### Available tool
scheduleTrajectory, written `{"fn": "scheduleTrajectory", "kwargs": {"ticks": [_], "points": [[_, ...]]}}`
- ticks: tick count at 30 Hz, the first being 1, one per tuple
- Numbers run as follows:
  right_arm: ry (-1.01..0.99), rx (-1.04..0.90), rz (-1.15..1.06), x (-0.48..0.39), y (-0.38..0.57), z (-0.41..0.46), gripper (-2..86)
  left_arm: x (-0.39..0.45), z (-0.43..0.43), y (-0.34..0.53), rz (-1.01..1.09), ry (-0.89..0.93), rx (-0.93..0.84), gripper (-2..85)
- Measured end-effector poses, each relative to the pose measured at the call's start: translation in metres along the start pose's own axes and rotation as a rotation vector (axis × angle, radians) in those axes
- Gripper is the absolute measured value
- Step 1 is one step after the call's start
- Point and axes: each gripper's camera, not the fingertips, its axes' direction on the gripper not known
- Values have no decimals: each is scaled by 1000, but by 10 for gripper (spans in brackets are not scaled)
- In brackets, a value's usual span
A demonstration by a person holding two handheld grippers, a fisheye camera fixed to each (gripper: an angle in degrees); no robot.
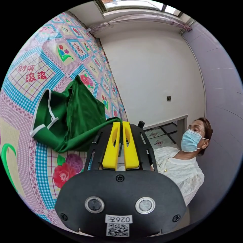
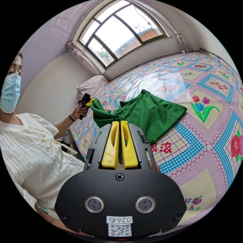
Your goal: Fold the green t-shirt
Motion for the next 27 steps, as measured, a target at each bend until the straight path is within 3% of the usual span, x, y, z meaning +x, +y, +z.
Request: {"fn": "scheduleTrajectory", "kwargs": {"ticks": [7, 12, 15, 20, 24, 27], "points": [[58, 25, 166, 126, -62, -3, -15, -84, 41, -134, -158, 86, -57, -4], [21, -5, 341, 189, -70, 7, -14, -144, 61, -173, -354, 26, -74, 11], [-32, -6, 413, 206, -68, 7, -12, -172, 60, -181, -423, 107, -13, 49], [-109, 69, 474, 218, -55, -9, -12, -190, 40, -185, -437, 200, 102, 77], [-108, 133, 508, 212, -43, -29, -10, -177, 18, -181, -379, 180, 191, 40], [-6, 160, 496, 189, -42, -42, -10, -138, 34, -181, -242, 100, 64, 0]]}}
